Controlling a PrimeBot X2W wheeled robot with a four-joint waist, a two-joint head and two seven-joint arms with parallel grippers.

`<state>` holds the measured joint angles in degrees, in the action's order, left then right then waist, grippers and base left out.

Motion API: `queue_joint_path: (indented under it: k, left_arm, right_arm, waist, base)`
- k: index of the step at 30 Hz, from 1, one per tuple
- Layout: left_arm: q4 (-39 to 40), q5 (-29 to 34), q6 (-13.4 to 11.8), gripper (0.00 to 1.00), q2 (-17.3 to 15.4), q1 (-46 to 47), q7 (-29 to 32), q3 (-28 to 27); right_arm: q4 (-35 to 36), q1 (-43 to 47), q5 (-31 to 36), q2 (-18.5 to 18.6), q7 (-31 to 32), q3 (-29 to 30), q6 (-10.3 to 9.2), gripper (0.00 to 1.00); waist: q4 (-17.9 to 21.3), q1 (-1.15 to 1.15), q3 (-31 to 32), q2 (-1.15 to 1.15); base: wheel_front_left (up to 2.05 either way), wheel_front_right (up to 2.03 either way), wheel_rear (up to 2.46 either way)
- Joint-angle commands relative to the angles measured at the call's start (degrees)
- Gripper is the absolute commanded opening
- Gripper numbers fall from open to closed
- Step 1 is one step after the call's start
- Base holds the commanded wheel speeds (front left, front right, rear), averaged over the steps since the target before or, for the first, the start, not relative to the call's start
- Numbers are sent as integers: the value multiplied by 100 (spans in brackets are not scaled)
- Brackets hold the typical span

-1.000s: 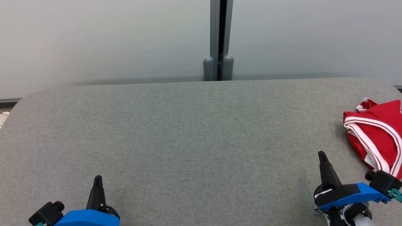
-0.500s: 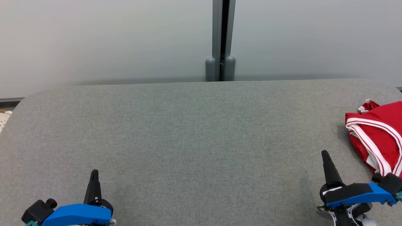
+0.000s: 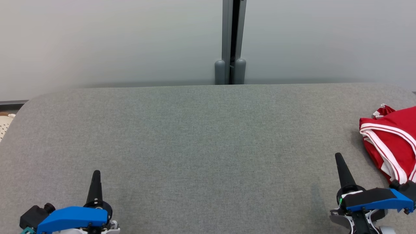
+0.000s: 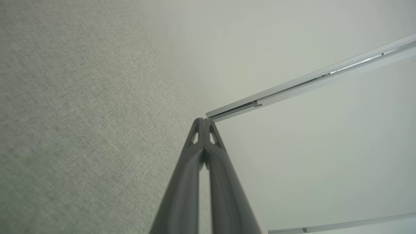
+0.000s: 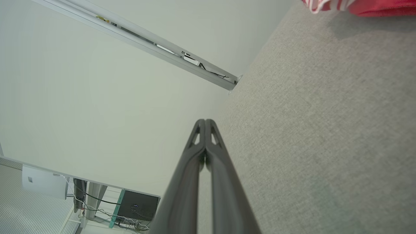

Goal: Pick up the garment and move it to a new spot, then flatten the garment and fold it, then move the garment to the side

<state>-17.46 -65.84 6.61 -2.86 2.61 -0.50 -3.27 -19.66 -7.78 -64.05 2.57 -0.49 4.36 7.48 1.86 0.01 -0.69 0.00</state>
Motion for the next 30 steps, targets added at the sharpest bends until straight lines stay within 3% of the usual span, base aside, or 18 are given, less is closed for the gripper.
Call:
queue_joint_path:
  k: [1, 30]
  left_arm:
    - [91, -143, 44, 0, -3, 154, 45, -56]
    - [240, -1539, 79, 0, -2, 286, 419, -218]
  right_arm:
    - [92, 29, -172, 35, 47, 29, 2, 0]
    - [371, 115, -1653, 43, 418, 137, 2, 0]
  waist:
    - [-5, -1, 1, 0]
    - [-94, -1, 26, 0]
  base:
    - [0, 0, 0]
    - [0, 0, 0]
